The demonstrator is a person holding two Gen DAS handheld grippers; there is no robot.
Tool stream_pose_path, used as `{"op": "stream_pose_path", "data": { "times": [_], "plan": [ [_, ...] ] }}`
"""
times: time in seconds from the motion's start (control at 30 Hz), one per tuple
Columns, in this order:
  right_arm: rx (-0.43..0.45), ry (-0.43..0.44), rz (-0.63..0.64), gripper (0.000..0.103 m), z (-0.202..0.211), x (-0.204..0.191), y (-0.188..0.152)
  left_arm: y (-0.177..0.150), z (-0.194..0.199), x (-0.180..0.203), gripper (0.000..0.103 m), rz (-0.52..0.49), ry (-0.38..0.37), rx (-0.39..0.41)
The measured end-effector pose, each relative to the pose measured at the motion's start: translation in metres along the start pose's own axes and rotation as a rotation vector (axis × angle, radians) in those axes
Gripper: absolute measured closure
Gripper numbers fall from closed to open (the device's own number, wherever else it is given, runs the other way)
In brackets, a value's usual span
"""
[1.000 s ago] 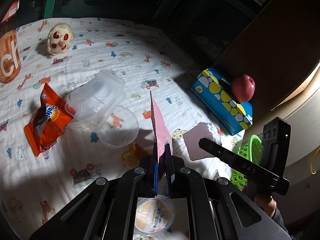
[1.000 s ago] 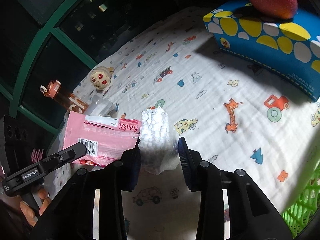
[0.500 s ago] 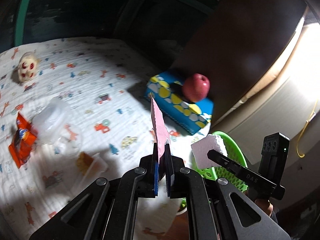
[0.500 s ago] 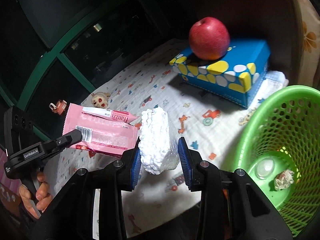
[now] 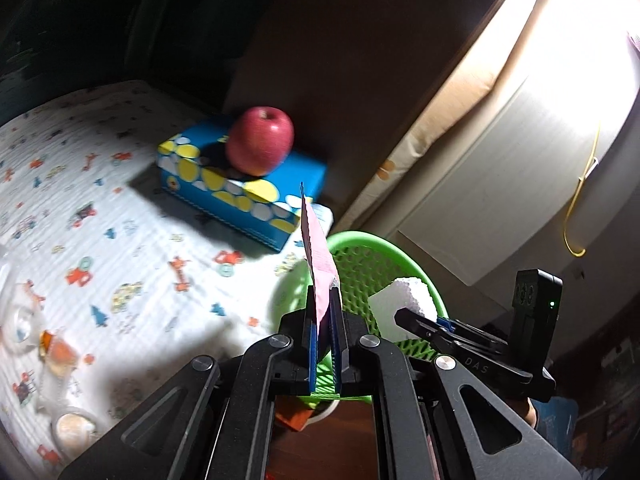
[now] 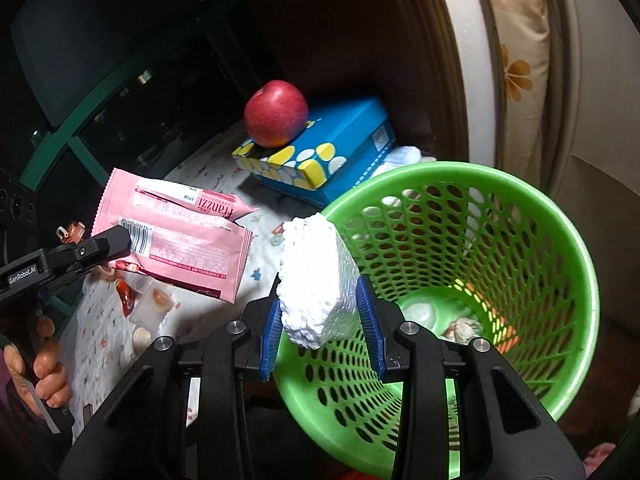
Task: Collect trash
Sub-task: 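Carry the pink wrapper and foam block to the green basket and open both grippers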
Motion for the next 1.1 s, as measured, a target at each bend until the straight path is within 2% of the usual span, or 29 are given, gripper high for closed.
{"op": "stream_pose_path", "data": {
  "times": [0.37, 0.47, 0.8, 0.97, 1.03, 1.1],
  "plan": [
    [0.012, -0.087, -0.068, 0.063, 0.026, 0.052, -0.011, -0.009, -0.057, 0.051, 0.097, -0.08, -0.04, -0.098],
    [0.017, -0.096, -0.08, 0.056, 0.031, 0.061, -0.015, -0.014, -0.071, 0.056, 0.097, -0.084, -0.038, -0.13],
    [0.034, -0.097, -0.098, 0.05, 0.042, 0.071, -0.018, -0.028, -0.094, 0.053, 0.095, -0.078, -0.018, -0.196],
    [0.038, -0.09, -0.097, 0.049, 0.044, 0.068, -0.019, -0.032, -0.096, 0.049, 0.077, -0.064, -0.012, -0.212],
    [0.037, -0.086, -0.096, 0.049, 0.044, 0.066, -0.019, -0.034, -0.096, 0.047, 0.076, -0.063, -0.007, -0.216],
    [0.039, -0.081, -0.092, 0.048, 0.045, 0.063, -0.02, -0.035, -0.093, 0.045, 0.069, -0.059, 0.002, -0.212]
  ]
}}
Point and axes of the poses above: each gripper's, at about its wrist camera, not at the fingertips, and z roughly against the way its jaws point, x to its right, y to its top, the point moved 2 cm from there along -z, roughly the way its jaws point
